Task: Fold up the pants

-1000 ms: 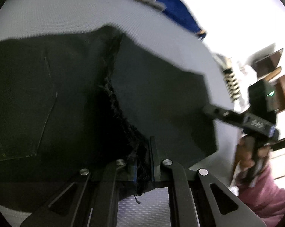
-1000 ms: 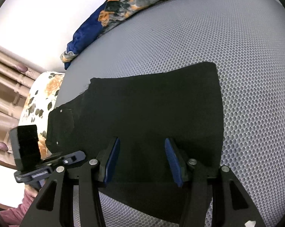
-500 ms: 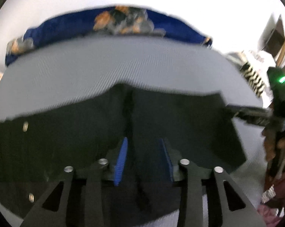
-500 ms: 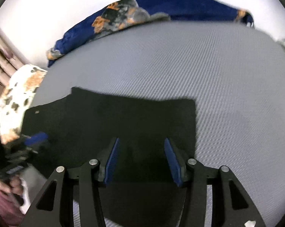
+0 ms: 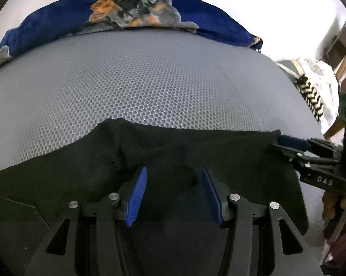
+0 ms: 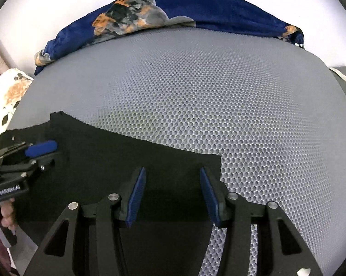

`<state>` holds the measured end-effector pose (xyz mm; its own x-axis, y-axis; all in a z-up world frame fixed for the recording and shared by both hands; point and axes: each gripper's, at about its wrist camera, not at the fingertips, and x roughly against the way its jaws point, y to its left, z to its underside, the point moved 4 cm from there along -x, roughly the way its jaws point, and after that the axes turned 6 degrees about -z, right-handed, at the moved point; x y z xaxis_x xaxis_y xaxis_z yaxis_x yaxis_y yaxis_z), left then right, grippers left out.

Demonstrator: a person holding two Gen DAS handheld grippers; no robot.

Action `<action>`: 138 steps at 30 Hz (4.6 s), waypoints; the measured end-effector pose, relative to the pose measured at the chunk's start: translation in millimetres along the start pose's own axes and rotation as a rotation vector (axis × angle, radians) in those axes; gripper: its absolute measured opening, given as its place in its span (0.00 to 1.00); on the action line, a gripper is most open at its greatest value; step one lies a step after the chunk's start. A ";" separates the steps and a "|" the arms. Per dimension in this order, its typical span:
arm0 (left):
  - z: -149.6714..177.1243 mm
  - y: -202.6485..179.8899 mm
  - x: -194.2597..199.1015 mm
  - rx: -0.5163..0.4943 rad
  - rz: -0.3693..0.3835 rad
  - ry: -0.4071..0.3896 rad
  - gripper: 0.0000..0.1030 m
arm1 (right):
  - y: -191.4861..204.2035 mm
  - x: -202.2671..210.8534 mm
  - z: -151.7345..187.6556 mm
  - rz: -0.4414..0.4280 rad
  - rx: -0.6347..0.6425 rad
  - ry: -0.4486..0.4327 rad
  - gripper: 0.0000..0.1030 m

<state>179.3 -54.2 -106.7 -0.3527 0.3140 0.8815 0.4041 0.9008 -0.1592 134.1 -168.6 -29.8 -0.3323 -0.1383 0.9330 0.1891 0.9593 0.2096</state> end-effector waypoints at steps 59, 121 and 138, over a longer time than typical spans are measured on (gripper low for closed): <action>215.0 300.4 131.8 0.803 0.429 -0.066 0.50 | 184.2 -20.2 71.4 -0.270 0.113 0.282 0.67; 42.1 -138.1 17.2 -0.205 0.122 -0.024 0.36 | -52.5 41.5 32.5 -0.439 -0.342 0.024 0.78; 46.2 -37.2 71.9 -0.027 0.038 -0.106 0.59 | -30.6 -24.4 3.5 -0.723 -0.311 0.145 0.59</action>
<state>99.9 -51.3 -58.0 -0.4231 0.3789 0.8231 0.4409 0.8796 -0.1783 133.2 -193.8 -60.0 -0.3515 -0.7510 0.5590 0.2291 0.5099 0.8292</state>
